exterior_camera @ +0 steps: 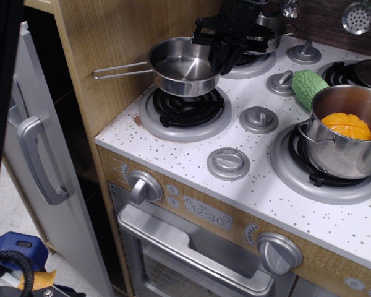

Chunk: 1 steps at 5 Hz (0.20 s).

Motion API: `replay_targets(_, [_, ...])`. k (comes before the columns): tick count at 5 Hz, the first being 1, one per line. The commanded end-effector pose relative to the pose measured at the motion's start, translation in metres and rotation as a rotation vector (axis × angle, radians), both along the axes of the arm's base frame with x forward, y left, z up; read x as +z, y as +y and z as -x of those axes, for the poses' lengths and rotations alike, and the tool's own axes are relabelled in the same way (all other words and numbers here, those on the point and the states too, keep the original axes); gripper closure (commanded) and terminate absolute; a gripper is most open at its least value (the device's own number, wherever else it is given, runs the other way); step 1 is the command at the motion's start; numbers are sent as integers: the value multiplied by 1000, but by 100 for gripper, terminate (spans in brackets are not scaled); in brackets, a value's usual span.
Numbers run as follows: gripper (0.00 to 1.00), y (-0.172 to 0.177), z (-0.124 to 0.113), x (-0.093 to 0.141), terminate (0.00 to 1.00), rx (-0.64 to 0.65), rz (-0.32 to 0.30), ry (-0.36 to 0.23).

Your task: Pick up pan from stove

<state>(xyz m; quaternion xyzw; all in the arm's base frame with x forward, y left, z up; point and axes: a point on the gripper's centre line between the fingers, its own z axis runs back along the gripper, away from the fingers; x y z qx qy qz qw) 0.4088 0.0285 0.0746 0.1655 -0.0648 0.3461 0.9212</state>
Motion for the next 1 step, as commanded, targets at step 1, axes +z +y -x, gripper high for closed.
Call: replay_targets(1, [100, 3, -3, 57, 100, -7, -30, -134])
